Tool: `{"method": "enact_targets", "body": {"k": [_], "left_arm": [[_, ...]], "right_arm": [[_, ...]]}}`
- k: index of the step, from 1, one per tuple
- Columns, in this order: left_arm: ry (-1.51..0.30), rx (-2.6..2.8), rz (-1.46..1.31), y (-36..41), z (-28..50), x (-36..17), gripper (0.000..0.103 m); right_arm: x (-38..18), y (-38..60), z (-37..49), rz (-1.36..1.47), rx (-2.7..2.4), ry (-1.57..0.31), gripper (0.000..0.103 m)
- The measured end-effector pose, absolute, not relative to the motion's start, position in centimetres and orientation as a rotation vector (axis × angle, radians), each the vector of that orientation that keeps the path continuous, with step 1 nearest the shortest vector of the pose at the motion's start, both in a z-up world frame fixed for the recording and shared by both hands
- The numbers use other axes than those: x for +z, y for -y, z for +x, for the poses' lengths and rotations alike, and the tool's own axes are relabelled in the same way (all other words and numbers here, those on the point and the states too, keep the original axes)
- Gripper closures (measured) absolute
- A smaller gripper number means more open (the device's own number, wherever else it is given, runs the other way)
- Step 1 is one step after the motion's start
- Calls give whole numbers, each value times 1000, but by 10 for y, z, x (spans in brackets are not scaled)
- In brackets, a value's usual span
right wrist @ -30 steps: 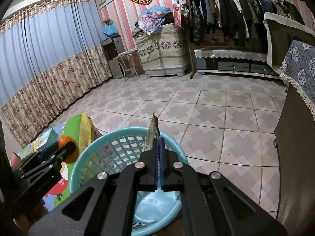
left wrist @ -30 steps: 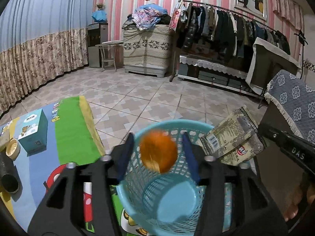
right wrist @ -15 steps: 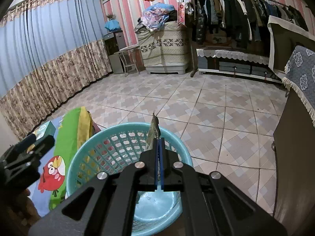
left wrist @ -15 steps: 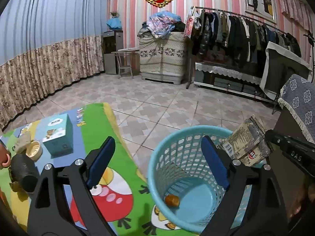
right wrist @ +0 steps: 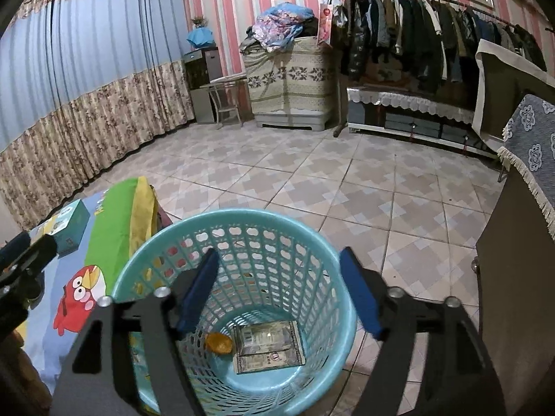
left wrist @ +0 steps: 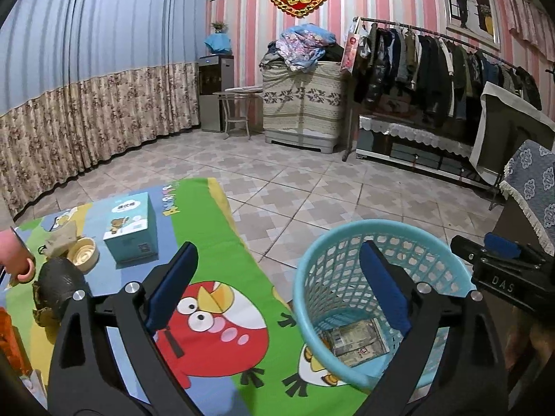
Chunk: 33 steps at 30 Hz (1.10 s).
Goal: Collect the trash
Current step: 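Open both tools to drop the tangerine and wrapper into the basket, then move both tools back over the play mat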
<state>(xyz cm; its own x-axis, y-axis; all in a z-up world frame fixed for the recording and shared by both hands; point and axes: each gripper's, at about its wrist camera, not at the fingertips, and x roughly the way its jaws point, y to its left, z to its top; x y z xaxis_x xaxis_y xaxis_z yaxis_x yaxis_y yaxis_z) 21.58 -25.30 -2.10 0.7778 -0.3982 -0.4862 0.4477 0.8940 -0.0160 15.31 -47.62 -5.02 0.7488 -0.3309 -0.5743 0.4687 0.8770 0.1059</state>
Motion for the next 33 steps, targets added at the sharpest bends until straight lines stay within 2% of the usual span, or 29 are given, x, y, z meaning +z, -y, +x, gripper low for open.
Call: {"method": "enact_targets", "body": {"k": [3, 14, 17, 33], "left_arm": [[-497, -446, 94, 246, 214, -18, 10], [-485, -390, 82, 217, 206, -12, 6], [-484, -371, 72, 204, 205, -8, 6], [-477, -208, 44, 96, 188, 4, 5]], "right_arm": [[-49, 475, 153, 242, -455, -573, 21], [-38, 465, 152, 215, -446, -552, 19], [-34, 458, 152, 207, -437, -541, 16], [-17, 381, 153, 97, -346, -508, 9]]}}
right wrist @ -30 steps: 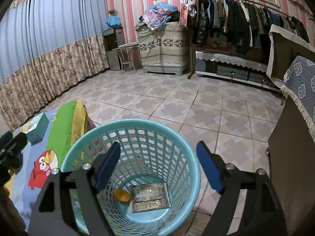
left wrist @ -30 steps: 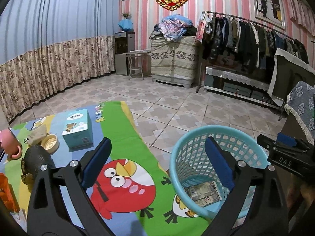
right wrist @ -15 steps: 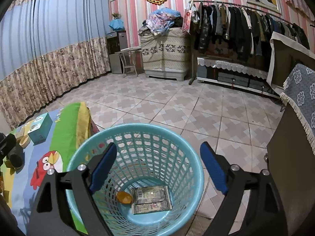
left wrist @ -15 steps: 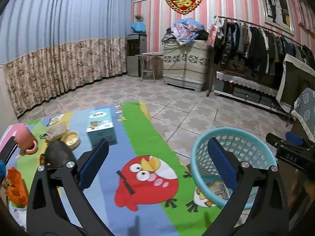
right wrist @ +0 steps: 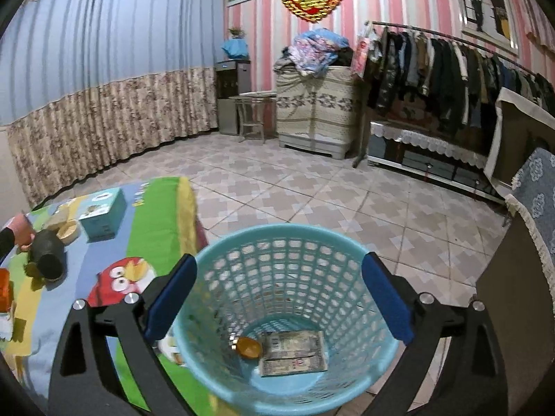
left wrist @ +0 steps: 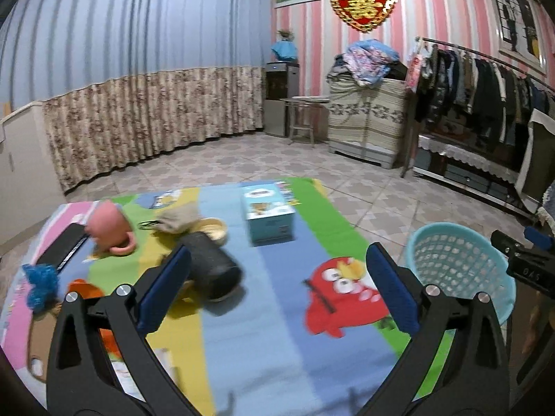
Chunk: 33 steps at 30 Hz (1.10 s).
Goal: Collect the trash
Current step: 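Move both tools back over the play mat, then grasp the second tangerine with the left tool while the right tool grasps the paper card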
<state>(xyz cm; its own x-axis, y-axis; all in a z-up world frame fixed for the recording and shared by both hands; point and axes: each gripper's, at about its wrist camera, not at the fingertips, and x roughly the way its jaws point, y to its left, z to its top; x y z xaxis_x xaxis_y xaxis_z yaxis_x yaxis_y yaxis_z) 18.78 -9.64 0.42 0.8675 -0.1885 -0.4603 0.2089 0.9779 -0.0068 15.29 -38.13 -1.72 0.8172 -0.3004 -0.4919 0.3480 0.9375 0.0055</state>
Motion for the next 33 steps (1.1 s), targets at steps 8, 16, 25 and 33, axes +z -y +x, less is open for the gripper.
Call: {"method": "enact_targets", "body": {"k": [8, 16, 25, 33], "left_arm": [[-468, -116, 24, 30, 171, 9, 5], [-469, -45, 12, -20, 161, 6, 5], [-489, 32, -13, -74, 143, -8, 5], [-560, 89, -22, -119, 136, -37, 5]], "right_arm": [[-15, 341, 152, 83, -266, -500, 8], [-16, 285, 152, 28, -184, -503, 8], [-19, 237, 156, 22, -114, -521, 8], [-29, 209, 163, 10, -82, -555, 8]]}}
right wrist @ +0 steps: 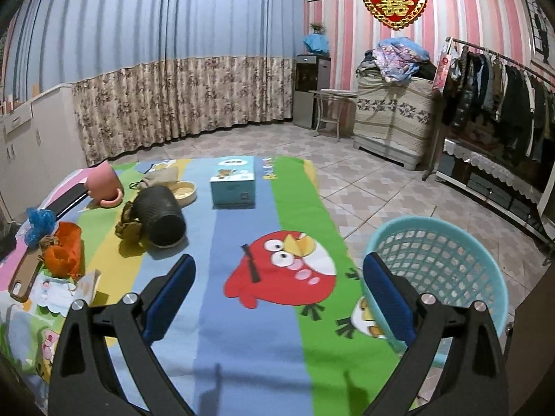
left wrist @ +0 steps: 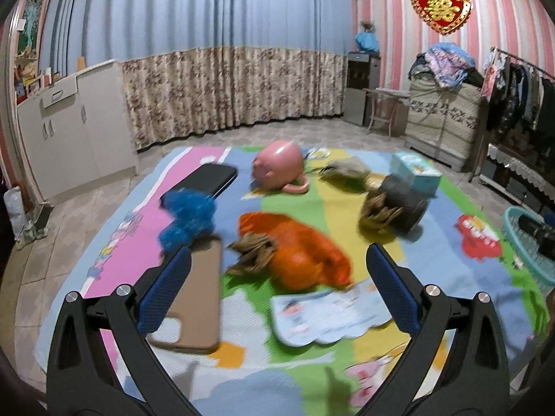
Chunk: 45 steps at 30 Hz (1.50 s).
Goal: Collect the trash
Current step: 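Grasp the second tangerine with the left tool while the right tool grasps the paper card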
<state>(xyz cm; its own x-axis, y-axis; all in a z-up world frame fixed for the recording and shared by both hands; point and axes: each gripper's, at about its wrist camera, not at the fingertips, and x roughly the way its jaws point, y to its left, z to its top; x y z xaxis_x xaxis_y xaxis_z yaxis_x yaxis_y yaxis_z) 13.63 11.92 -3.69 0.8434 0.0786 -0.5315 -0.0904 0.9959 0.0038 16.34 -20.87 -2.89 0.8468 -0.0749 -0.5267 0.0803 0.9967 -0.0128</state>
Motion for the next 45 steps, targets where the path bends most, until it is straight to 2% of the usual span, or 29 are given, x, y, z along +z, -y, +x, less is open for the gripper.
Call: {"method": "enact_targets", "body": {"k": [7, 16, 18, 21, 26, 33, 36, 45], "left_arm": [[-618, 112, -62, -143, 146, -59, 5], [-678, 29, -59, -123, 170, -75, 8], [-697, -13, -65, -116, 175, -76, 19], [-733, -37, -37, -107, 185, -83, 30], [-787, -59, -31, -102, 201, -91, 36], [-777, -65, -20, -102, 204, -88, 66], [-772, -68, -30, -107, 199, -86, 70], [-705, -28, -33, -133, 170, -63, 72]], "right_arm": [[-47, 188, 175, -27, -69, -616, 8], [-56, 182, 184, -48, -76, -652, 8], [-58, 183, 185, -47, -80, -659, 8], [-60, 185, 187, -38, -80, -670, 8], [-64, 183, 191, -28, -71, -685, 8], [-65, 171, 190, -60, -49, -687, 8], [-67, 164, 189, -73, -30, -688, 8], [-62, 134, 179, -66, 73, -685, 8]]}}
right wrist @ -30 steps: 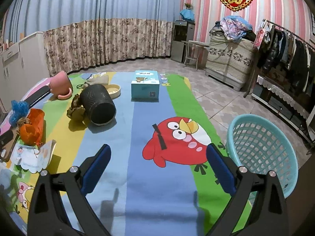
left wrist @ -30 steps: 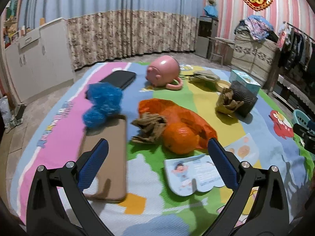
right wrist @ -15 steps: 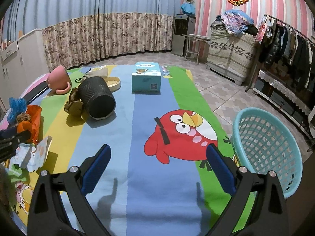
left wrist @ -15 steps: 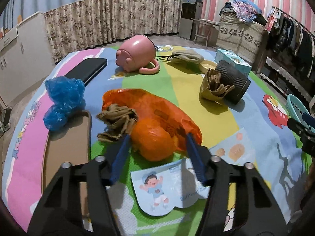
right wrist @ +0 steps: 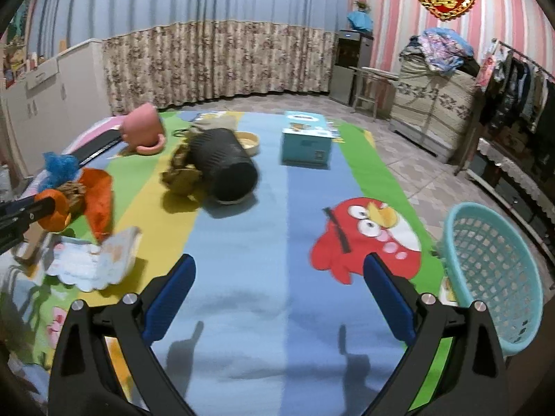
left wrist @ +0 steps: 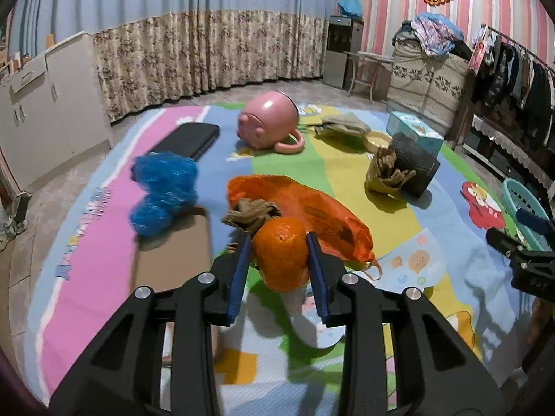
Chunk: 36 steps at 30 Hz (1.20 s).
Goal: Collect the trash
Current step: 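Grasp the second tangerine with the left tool while the right tool grasps the paper card, then carry the tangerine and paper card in both tools over the basket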
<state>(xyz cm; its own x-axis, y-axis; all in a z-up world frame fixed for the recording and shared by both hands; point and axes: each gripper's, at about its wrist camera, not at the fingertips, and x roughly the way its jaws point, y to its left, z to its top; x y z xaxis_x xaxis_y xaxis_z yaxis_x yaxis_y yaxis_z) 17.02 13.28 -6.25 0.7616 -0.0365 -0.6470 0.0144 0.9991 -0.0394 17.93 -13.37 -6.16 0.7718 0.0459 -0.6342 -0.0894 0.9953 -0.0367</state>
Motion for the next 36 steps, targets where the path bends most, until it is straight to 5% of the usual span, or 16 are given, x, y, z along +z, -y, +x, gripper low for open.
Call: {"method": "enact_targets", "body": {"k": [20, 27, 36], "left_arm": [[-673, 58, -107, -196, 152, -58, 72], [-670, 59, -108, -197, 152, -58, 72], [-660, 43, -91, -187, 149, -48, 72]], "right_arm": [[-97, 66, 208, 31, 282, -865, 11], [-100, 57, 213, 68, 391, -903, 72], [-85, 79, 202, 145, 427, -857, 94]]}}
